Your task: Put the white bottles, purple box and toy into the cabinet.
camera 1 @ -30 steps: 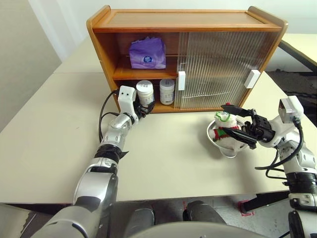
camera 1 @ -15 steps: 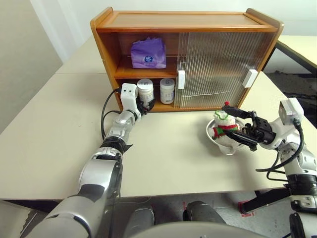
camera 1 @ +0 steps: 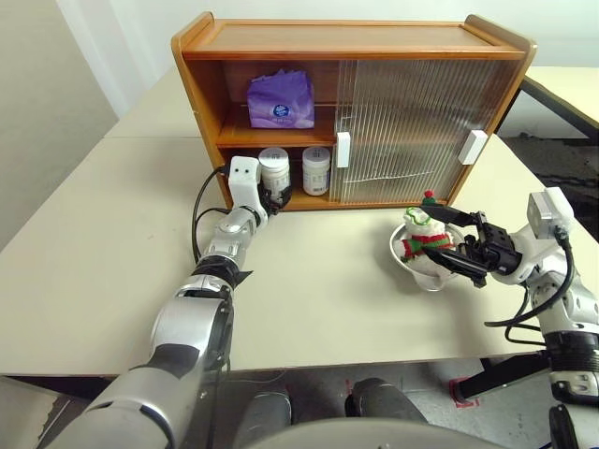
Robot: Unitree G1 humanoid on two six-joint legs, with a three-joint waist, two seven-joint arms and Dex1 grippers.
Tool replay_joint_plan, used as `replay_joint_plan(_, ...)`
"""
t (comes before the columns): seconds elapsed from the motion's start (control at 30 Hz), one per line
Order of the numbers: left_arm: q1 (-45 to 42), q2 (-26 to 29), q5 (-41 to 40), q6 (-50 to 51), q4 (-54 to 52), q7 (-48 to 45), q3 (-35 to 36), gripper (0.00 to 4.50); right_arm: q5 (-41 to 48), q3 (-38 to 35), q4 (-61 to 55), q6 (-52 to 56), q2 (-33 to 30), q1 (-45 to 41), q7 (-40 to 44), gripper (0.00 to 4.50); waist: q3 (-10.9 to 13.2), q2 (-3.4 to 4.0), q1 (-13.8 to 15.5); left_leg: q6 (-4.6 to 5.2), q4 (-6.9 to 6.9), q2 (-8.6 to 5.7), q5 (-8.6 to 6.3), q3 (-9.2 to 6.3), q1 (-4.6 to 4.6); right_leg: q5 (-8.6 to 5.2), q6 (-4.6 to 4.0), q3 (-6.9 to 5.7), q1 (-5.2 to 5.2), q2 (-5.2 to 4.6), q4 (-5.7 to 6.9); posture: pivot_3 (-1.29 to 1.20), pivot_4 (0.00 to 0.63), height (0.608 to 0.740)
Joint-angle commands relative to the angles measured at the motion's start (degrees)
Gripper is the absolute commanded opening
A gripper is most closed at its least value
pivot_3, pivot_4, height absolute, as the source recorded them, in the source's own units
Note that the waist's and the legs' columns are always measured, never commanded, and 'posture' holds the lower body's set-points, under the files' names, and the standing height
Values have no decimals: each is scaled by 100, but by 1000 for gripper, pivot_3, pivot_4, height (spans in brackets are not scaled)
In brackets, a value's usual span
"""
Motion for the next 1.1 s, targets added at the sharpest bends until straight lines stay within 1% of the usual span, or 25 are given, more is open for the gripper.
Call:
replay_joint_plan(0.03, -116, -117, 39, -48, -110, 5, 1, 3167, -76, -10, 52, -82, 3, -32, 31, 4500, 0, 0, 10, 0, -1, -2, 0, -1, 0, -1, 2, 0, 0, 0, 0, -158, 0, 740)
replay_joint_plan(0.47, -394, -272, 129, 48, 111, 82, 44, 3167, -100, -15, 114, -126, -15, -48, 46, 4500, 11, -11, -32, 5, -6, -11, -6, -4, -6, -17, 17, 8, -1, -3, -6, -166, 0, 740)
replay_joint_plan(0.77, -631, -78, 107, 176, 415, 262, 174, 3167, -107, -37, 146, -157, -48, -81, 51, 4500, 11, -11, -50, 10, -7, -13, -14, -5, -9, -31, 24, 13, -1, -3, -7, -171, 0, 740)
replay_joint_plan(0.97, -646, -6, -16, 58, 521, 458, 391, 3167, -87, -57, 94, -153, -94, -43, 43, 4500, 11, -11, -115, 10, -4, -12, -12, -4, -2, -25, 22, 13, 4, -2, -6, -176, 0, 740)
replay_joint_plan(1.1, -659, 25, 12, 130, 582, 432, 439, 3167, -66, -79, 80, -144, -141, -16, 50, 4500, 12, -12, -178, 9, 1, -12, -10, -4, 0, -19, 20, 13, 6, -2, -6, -182, 0, 740)
